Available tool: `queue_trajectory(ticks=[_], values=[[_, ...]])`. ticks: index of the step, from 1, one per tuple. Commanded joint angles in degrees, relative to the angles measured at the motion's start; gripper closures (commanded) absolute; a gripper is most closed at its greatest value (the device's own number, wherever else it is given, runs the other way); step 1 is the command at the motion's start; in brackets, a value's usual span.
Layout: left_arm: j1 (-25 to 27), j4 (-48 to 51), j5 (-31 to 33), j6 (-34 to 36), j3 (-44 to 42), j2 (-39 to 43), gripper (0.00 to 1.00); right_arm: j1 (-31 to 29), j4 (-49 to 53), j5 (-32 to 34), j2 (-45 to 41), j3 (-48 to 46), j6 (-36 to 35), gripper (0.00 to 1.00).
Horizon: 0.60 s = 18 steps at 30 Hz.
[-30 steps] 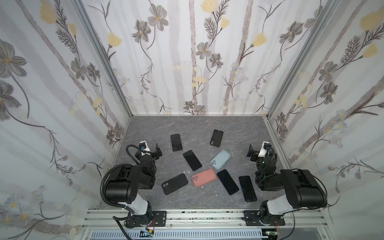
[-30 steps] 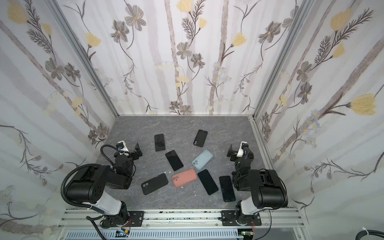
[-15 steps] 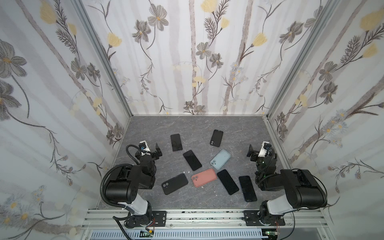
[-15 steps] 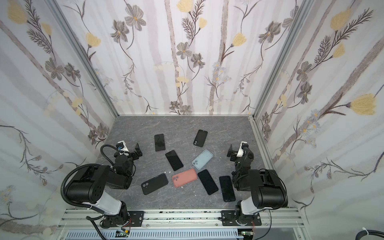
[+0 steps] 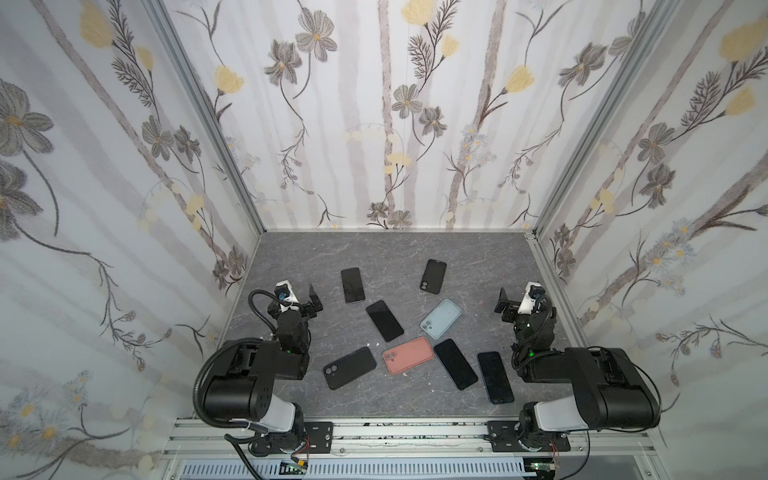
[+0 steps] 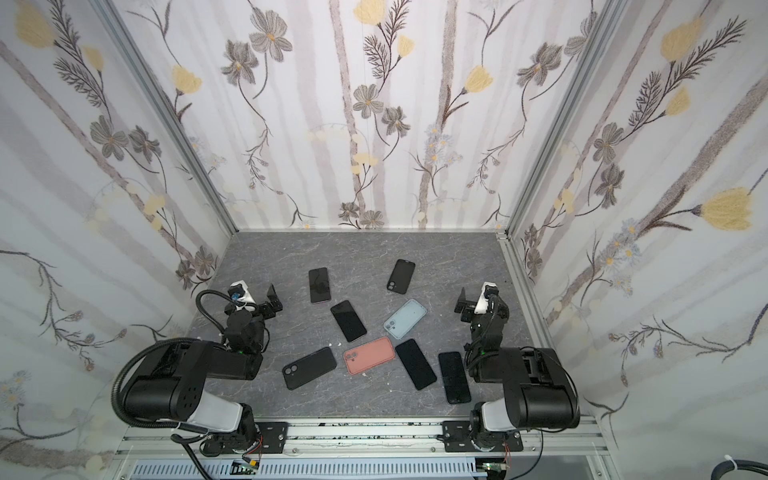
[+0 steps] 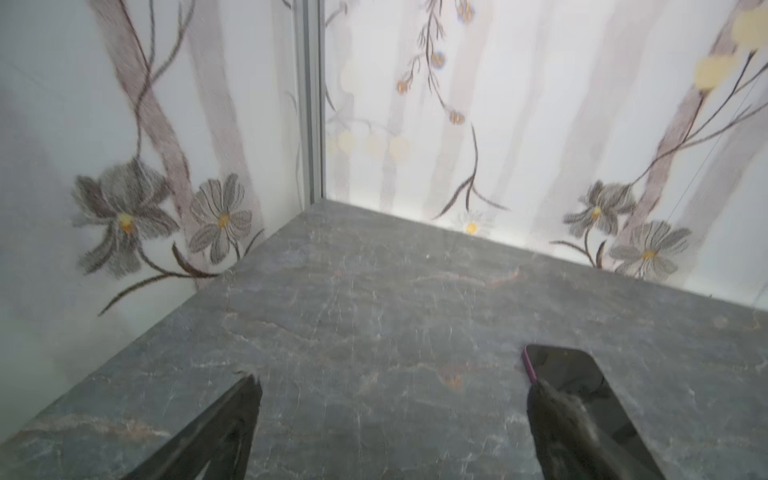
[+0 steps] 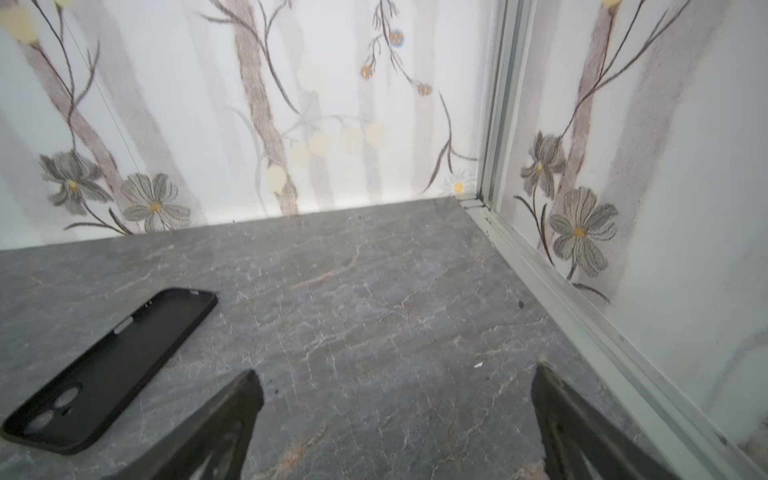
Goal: Put the phone into the phone case
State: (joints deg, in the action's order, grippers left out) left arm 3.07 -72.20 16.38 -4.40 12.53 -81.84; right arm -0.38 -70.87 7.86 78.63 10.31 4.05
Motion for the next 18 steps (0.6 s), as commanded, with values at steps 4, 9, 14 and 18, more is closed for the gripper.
queue_trajectory(ticks=[4,9,14,18], values=[[0.09,25.00,2.37,-6.44,8.02,15.63,0.03,-0.65,21.99,-0.51,-14.62,6.64,0.65,0.02],[0.96,45.74,-3.47,-16.29,20.13,20.54,0.14,-3.32,48.10,-5.39,-21.22,20.44,3.70,0.09],[5.35,70.84,-16.28,-16.30,40.05,10.91,0.24,-10.74,67.81,-7.49,-24.08,31.72,7.29,0.15],[8.91,86.86,-20.26,-14.77,54.14,0.47,0.28,-16.90,76.27,-7.34,-24.58,36.09,11.83,0.18]])
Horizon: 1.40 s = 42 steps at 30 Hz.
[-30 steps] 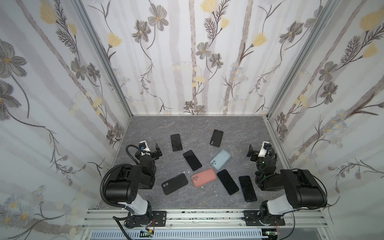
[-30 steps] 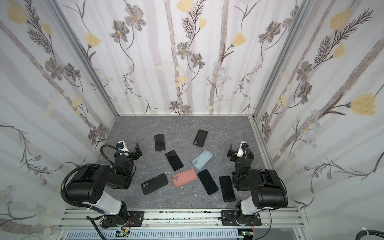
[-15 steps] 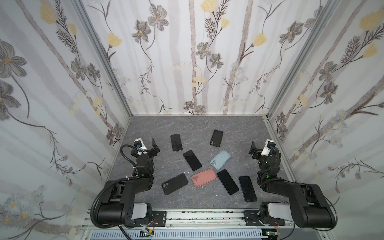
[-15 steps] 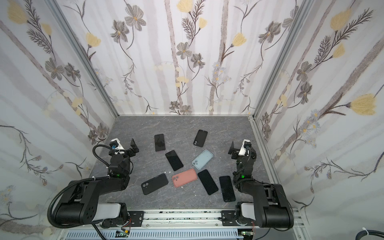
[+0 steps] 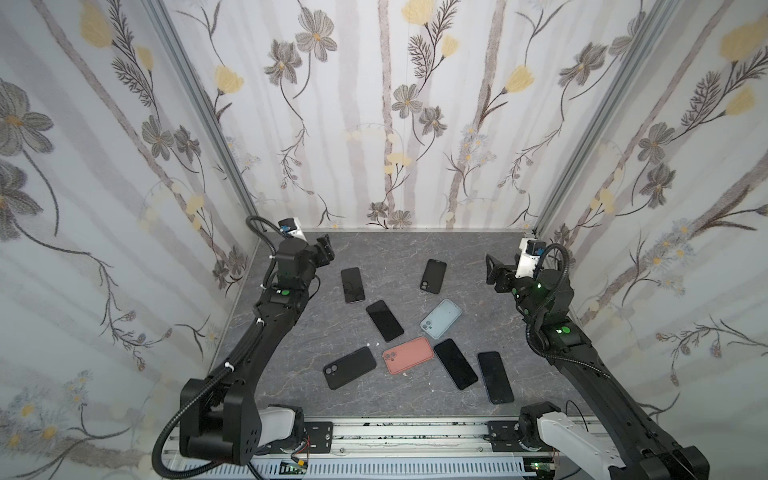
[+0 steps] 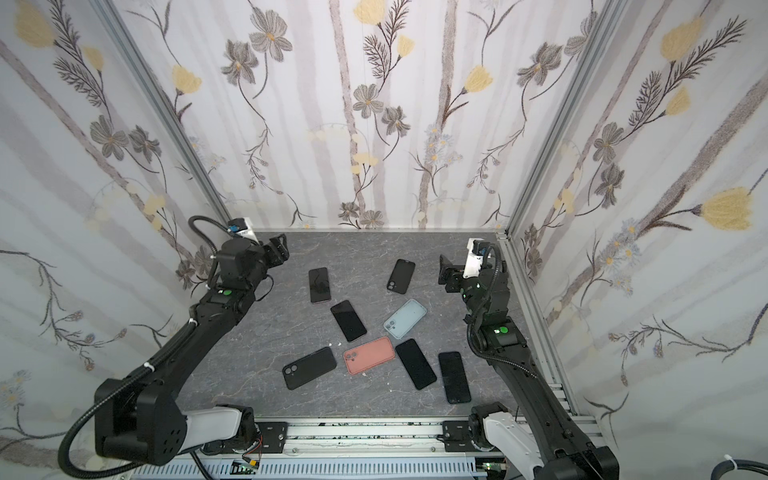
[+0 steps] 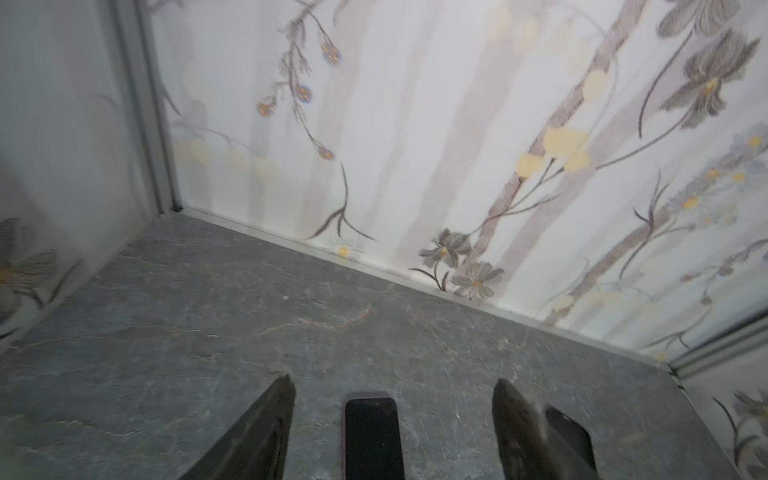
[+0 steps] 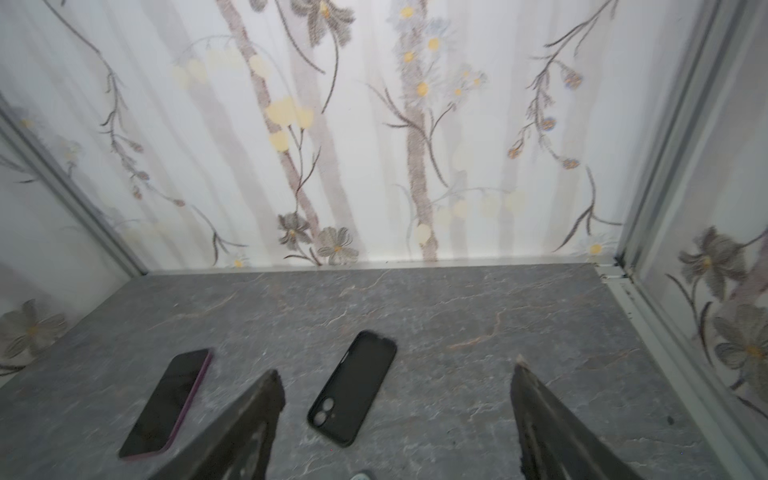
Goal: Put the phone into the phone case
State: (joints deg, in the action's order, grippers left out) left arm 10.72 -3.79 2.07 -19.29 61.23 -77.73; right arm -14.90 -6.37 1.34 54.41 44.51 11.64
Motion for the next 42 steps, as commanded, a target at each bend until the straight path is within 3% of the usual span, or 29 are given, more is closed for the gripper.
queue_trajectory(ticks=[1,8,12,20,26,35,42], values=[[2.39,20.65,-7.56,1.36,7.88,-5.51,0.28,-3.95,13.54,-0.52,-0.12,2.37,5.58,0.19],[10.37,30.88,-9.97,8.23,18.91,-12.90,0.25,-11.54,27.21,1.91,4.11,6.54,10.37,0.17],[14.96,33.81,-8.68,11.42,23.76,-17.71,0.26,-12.43,31.90,3.25,5.48,7.39,12.73,0.19],[24.63,39.04,-4.43,14.70,40.46,-36.60,0.27,-12.27,33.65,8.40,1.38,8.61,13.66,0.18],[25.51,45.15,-4.70,16.60,57.72,-52.42,0.44,-12.30,34.10,7.28,-1.36,10.37,13.85,0.23],[25.74,42.02,-12.53,17.55,66.65,-61.47,0.42,-12.35,34.84,6.38,-1.03,10.94,12.88,0.23],[25.75,43.78,-11.04,19.66,73.27,-67.85,0.43,-12.35,33.94,4.99,0.66,11.06,12.02,0.24]])
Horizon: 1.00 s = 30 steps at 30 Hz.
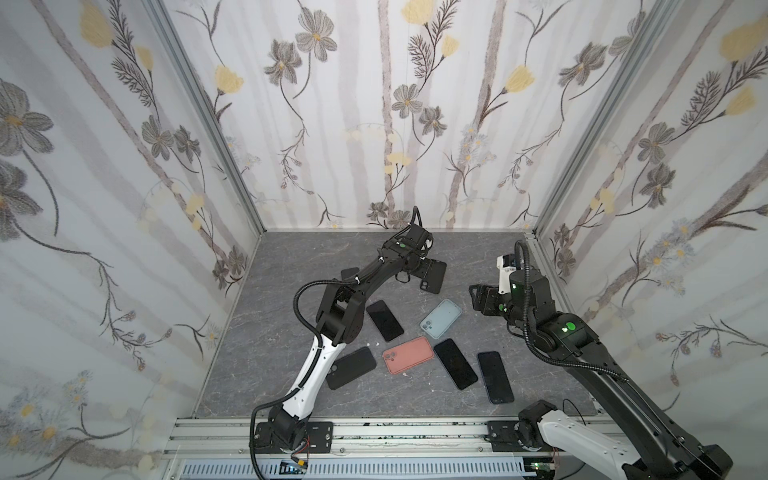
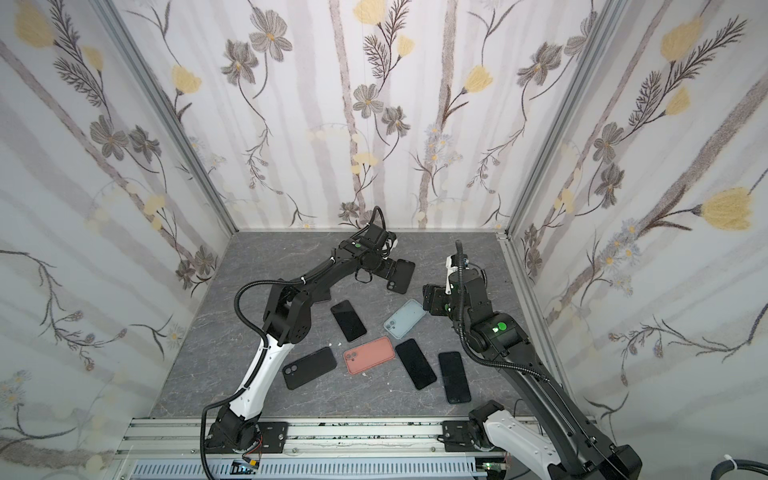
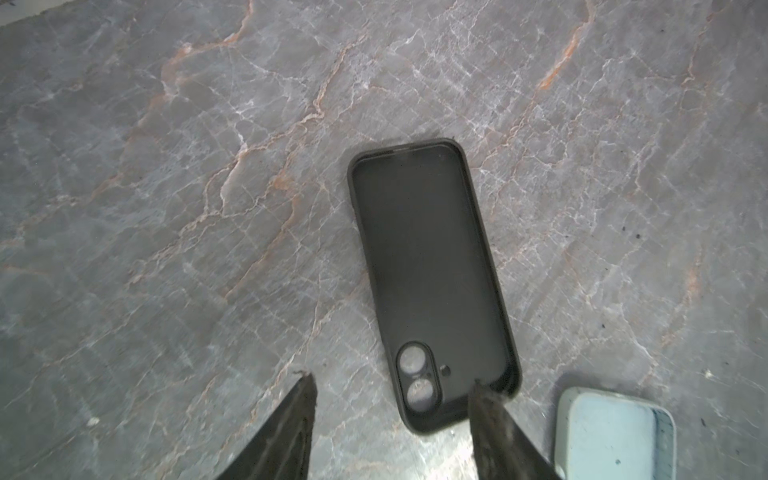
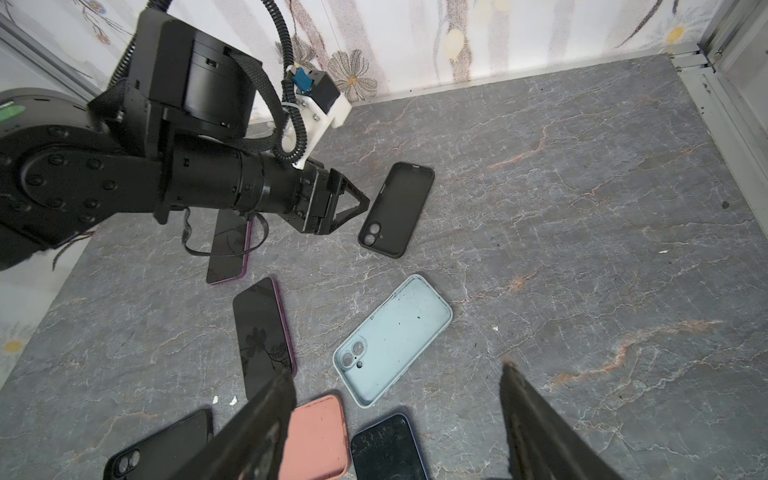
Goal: Put the phone into the phone case
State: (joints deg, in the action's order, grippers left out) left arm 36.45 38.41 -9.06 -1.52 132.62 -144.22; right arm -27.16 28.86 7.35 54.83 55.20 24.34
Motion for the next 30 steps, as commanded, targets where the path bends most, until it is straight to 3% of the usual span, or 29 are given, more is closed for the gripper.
queue_trajectory(ticks=[1,19,27,30], values=[[-0.01,1.37,0.18,2.16,1.99,-1.74,0.43,-0.09,-1.41,-1.11,0.36,0.27,-0.92,0.24],[1.15,1.02,1.93,7.88,1.84,-5.36,0.63,-0.03,-2.38,-1.02,-1.16,-2.44,-1.03,0.24],[1.17,3.07,3.39,14.31,-1.34,-4.09,0.93,-0.08,-1.91,-1.53,-2.53,-2.31,-0.43,0.25],[1.04,2.42,4.95,18.19,-4.74,-2.53,0.99,-0.17,-1.99,-2.24,-2.40,-2.03,-0.26,0.25]])
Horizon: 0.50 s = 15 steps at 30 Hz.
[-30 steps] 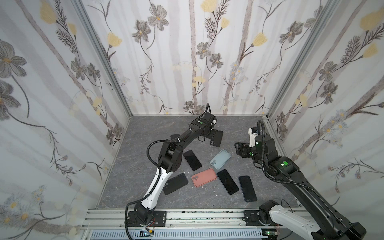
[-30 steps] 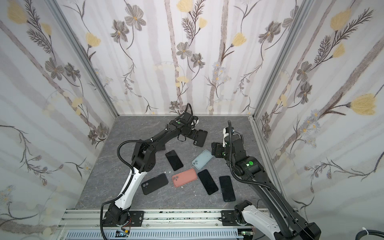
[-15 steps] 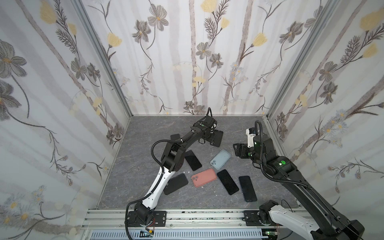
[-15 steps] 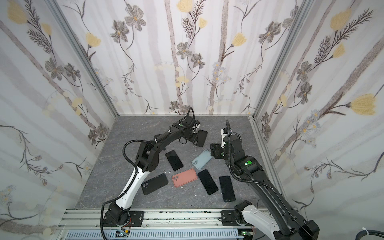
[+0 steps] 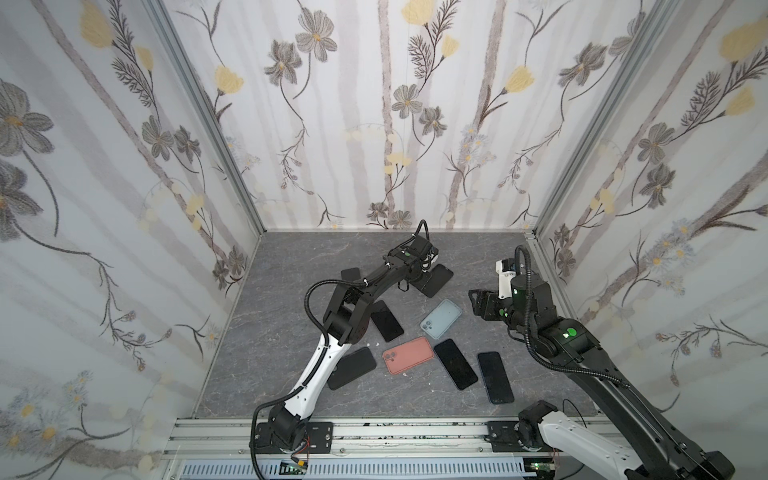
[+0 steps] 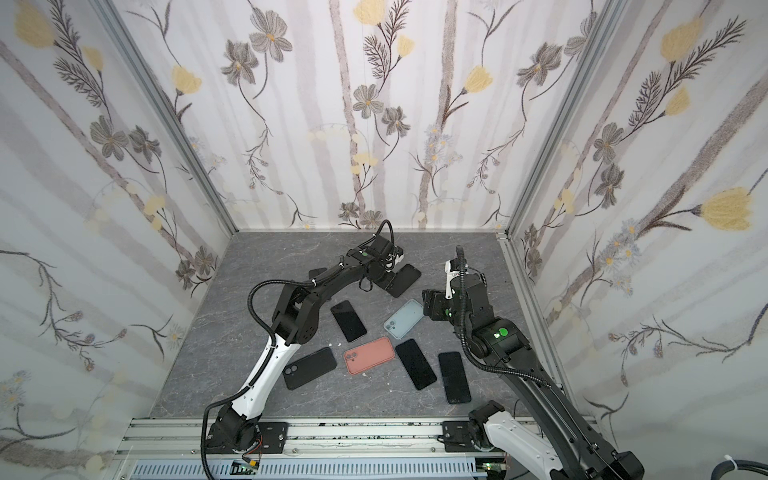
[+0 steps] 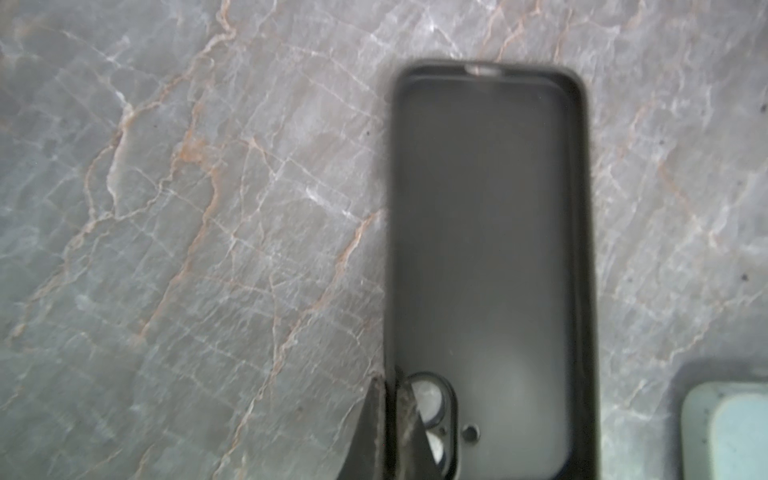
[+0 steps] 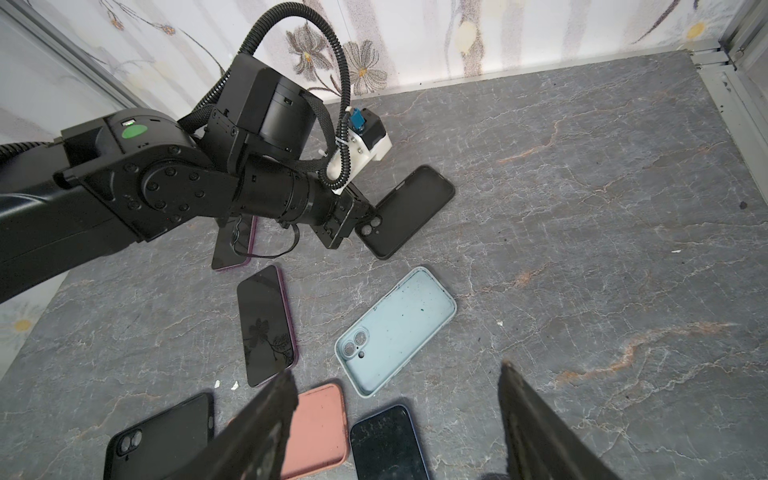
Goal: Put the phone into the phone case
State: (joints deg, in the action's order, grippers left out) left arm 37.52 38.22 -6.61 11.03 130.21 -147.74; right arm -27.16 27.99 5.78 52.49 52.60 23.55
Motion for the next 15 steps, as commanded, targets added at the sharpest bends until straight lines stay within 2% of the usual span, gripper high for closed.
queue_trajectory(ticks=[1,4,9,15], values=[[-0.05,2.19,3.14,6.75,-3.47,1.38,0.99,-0.11,-1.11,-0.91,0.05,0.73,0.52,0.25],[-0.47,0.52,5.39,9.92,-6.46,2.97,0.99,-0.17,-0.96,-1.54,0.54,1.05,0.43,0.25],[-1.93,-2.71,5.75,17.26,-10.39,5.54,0.99,-0.13,-0.59,-2.33,1.64,1.76,0.28,0.26],[-5.20,-3.50,0.94,26.27,-14.30,8.65,0.97,-0.17,0.62,-2.63,2.74,2.86,-0.50,0.27]])
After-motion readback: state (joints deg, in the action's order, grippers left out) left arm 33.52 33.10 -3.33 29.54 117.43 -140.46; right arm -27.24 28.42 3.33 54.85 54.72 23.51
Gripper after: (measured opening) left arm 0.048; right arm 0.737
